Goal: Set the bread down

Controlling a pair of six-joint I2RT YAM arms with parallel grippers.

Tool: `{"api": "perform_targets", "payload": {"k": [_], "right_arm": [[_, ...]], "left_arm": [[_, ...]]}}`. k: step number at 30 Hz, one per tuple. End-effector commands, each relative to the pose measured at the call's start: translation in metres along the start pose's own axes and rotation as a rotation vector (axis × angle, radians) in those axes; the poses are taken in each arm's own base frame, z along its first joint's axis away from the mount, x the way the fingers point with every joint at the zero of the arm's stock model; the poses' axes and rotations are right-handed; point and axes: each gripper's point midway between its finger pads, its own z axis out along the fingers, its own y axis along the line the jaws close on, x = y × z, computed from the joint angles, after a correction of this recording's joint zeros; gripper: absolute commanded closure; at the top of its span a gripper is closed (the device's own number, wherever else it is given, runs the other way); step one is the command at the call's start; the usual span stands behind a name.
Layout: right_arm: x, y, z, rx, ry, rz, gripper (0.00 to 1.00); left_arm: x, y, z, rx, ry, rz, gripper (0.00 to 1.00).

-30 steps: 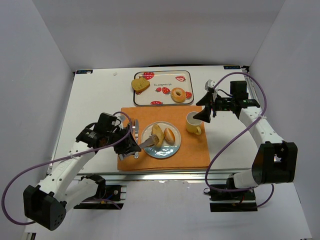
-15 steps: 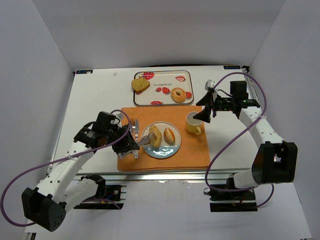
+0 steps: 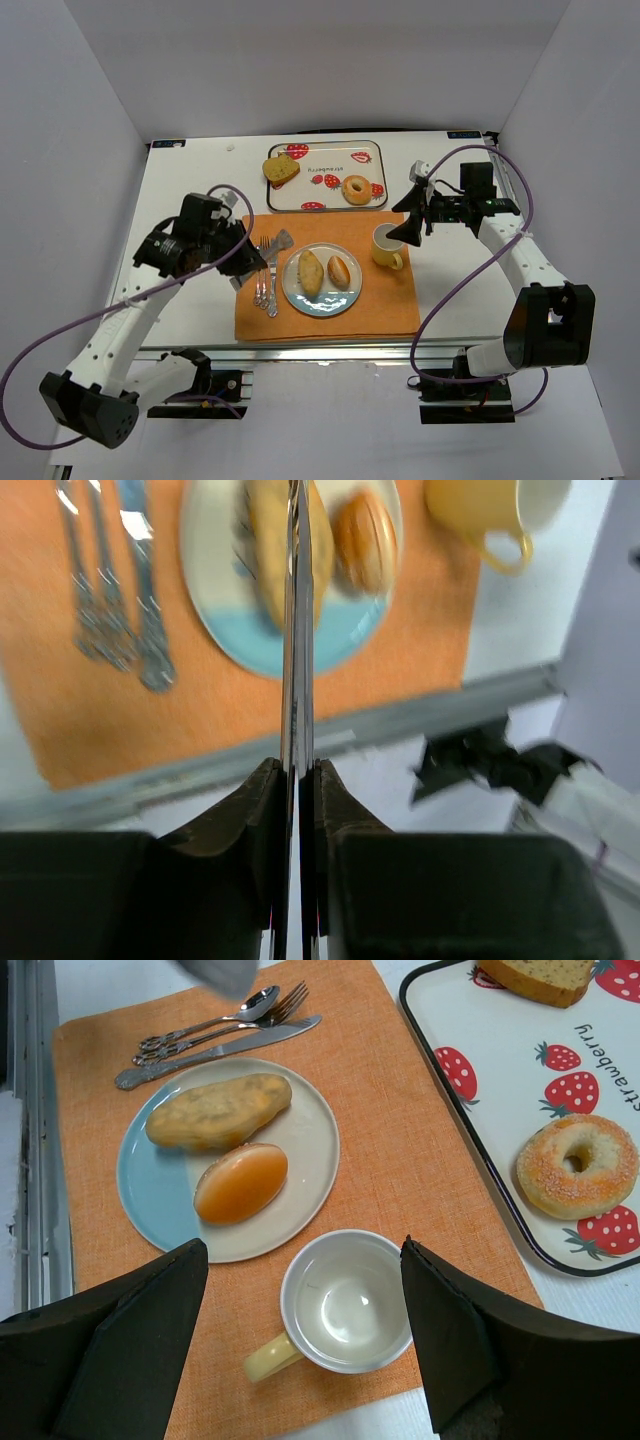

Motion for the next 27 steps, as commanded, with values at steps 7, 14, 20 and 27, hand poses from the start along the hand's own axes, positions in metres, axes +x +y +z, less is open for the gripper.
{"api": "perform_targets", "payload": {"k": [7,14,20,27], "right_arm": [[-0.007,0.022,0.009,-0.053,0.038,-0.132,0.18],[-0.009,0.027,0.015,-0.05,0.063,-0.161,0.18],[-0.007,0.021,0.014,0.01,0.085,-0.146,0.18],[0.0,0.009,0.015,0.069,0.146,-0.075,0.11]], "left_arm": [[-0.139,0.088,0.026,-0.423,-0.29,0.408,1.0],[-0.193,0.166,0.051,-0.589,-0.412,0.552,1.0],[-0.186,0.205,0.085,-0.63,-0.351,0.592,0.76],[-0.165,0.237,0.103,-0.665,-0.231,0.526,0.54]]}}
